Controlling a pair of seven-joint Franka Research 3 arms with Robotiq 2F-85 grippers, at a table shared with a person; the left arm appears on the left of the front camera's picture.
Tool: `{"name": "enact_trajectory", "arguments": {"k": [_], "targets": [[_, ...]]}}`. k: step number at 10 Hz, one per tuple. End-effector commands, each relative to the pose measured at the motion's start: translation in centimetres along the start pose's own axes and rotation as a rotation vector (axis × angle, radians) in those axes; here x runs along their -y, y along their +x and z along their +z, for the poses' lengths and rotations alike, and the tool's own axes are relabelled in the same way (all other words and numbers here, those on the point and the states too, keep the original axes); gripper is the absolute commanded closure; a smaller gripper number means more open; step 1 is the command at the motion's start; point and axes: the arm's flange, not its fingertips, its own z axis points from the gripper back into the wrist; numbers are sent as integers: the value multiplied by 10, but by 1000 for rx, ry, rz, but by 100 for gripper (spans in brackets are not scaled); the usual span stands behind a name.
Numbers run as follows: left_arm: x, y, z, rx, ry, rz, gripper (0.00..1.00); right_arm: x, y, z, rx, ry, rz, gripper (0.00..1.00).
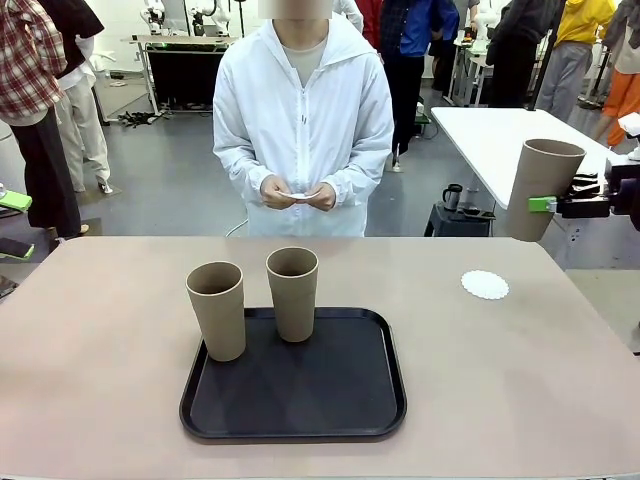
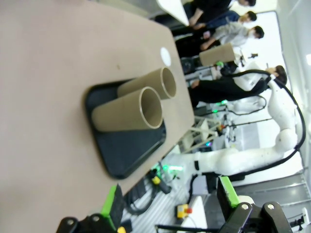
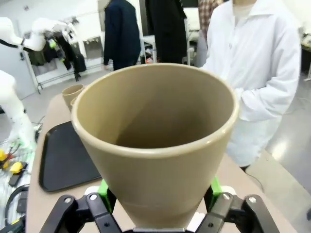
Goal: Place coasters on the table and set cups on them.
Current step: Pick up one Reusable plastic cup and place it on a coaster set by the human.
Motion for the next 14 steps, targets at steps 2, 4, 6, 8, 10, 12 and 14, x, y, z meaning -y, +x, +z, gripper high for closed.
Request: {"name": "enact_trajectory", "arguments": {"k": [2, 4, 6, 8, 10, 12, 14], "targets": [[1, 0, -1, 5, -8, -5, 0, 1, 4, 10, 11, -42, 5, 17], [1, 0, -1, 5, -8, -5, 0, 1, 4, 10, 11, -42, 5, 17], [1, 0, -1, 5, -8, -5, 0, 16, -8, -1, 15, 9, 31, 17], [1, 0, -1, 5, -8, -5, 0, 45, -24, -15, 24, 53, 100, 17], [1, 0, -1, 5, -8, -5, 0, 65, -41, -30, 32, 85, 139, 17], [1, 0, -1, 5, -8, -5, 0, 78, -61, -39, 26, 95, 172, 17], [1, 0, -1, 5, -8, -5, 0, 86, -80, -45, 2, 122, 120, 17]]}}
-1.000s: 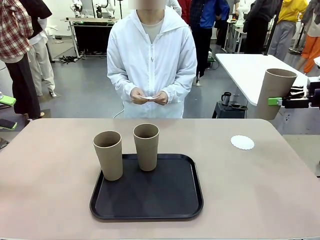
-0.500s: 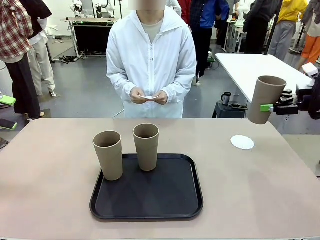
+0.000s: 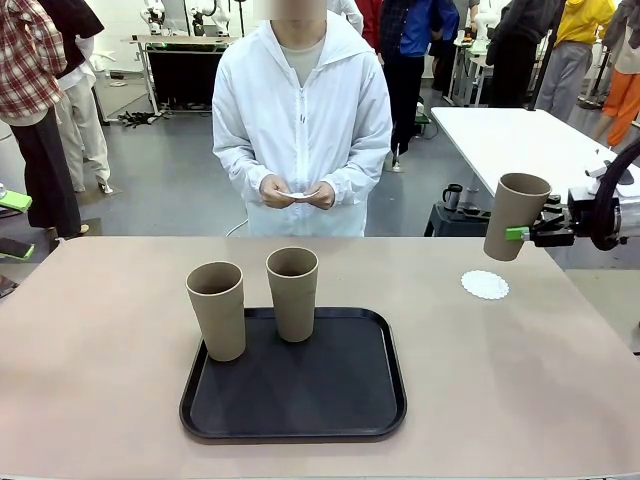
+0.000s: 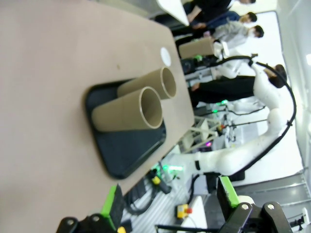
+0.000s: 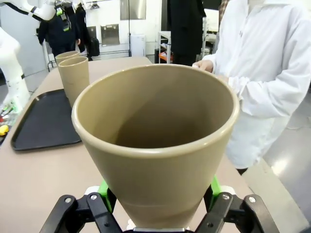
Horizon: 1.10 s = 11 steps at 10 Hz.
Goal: Place coasters on the table and set cups on them.
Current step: Pick up one Reusable plastic cup and place it on a coaster set by the human.
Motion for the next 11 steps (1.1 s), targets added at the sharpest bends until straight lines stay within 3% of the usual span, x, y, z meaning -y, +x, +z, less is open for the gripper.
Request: {"name": "enact_trajectory", "arguments": {"k": [1, 11], "targets": [[1, 0, -1, 5, -8, -5, 0, 9, -11, -4, 1, 31, -29, 17], [1, 0, -1, 5, -8, -5, 0, 21, -57, -33, -63, 83, -109, 17]]}}
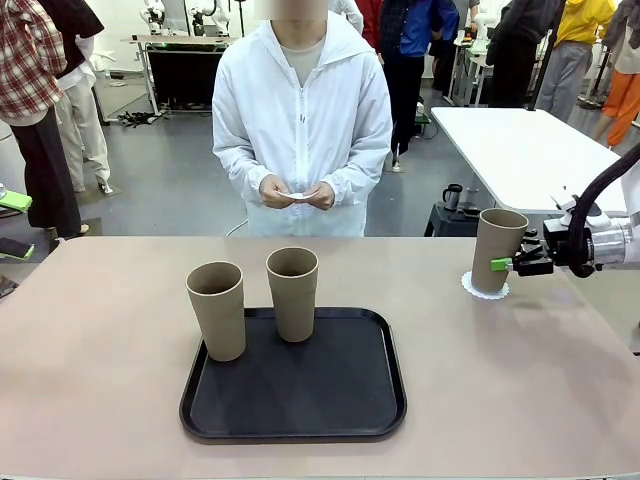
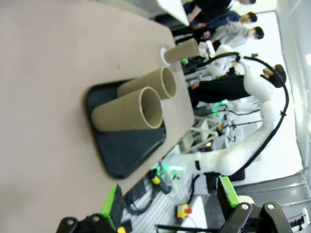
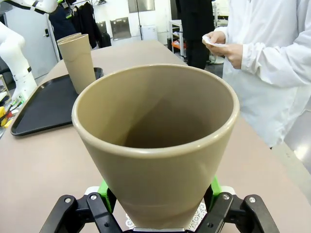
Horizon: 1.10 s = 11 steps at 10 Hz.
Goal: Place coasters on the table and set cups on them.
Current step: Pick up one Reusable plastic cup and place it on a coaster set by the human.
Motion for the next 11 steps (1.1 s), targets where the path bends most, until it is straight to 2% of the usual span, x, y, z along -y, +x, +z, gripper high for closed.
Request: {"name": "enact_trajectory", "arguments": {"k": [1, 4, 5, 8, 11], "targets": [[1, 0, -1, 5, -8, -5, 0, 11, 2, -3, -23, 9, -25, 17], [1, 0, -1, 5, -8, -5, 0, 11, 2, -3, -22, 25, -23, 17], [1, 0, -1, 5, -8, -5, 0, 10, 2, -3, -29, 29, -27, 0], [1, 0, -1, 5, -8, -5, 0, 9, 2, -1, -62, 23, -41, 0], [1, 0, -1, 5, -8, -5, 0, 4, 5, 5, -173, 30, -58, 0]]}}
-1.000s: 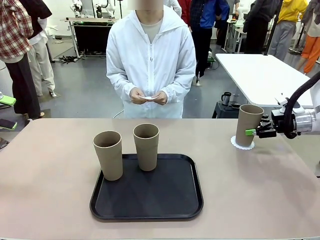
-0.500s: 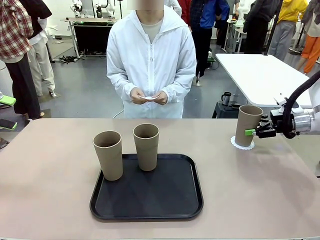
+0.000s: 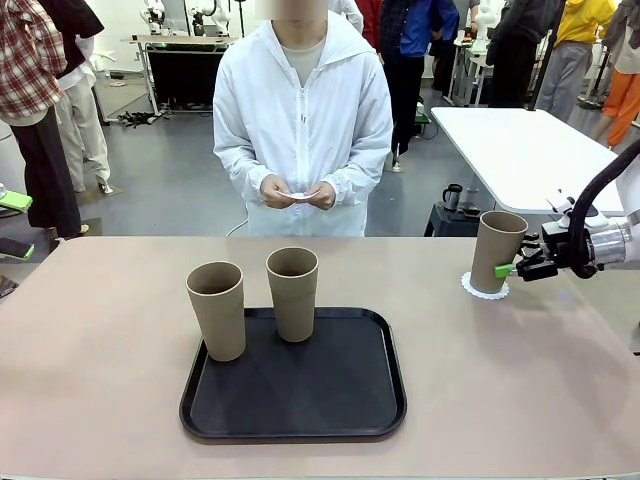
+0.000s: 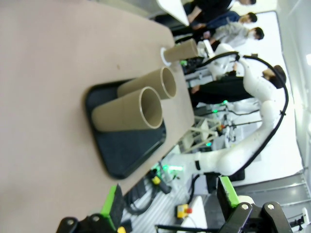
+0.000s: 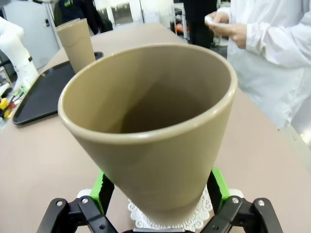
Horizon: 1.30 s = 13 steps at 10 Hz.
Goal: Place coasters on the table and set cups on them.
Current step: Pick up one Reusable plastic cup and place it on a coaster set by the human.
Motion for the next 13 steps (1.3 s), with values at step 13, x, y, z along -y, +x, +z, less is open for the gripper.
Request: {"name": "enact_trajectory", "arguments": {"k": [13], "targets": [[1, 0, -1, 5, -8, -5, 0, -197, 222, 67, -674, -576, -494, 0]]}}
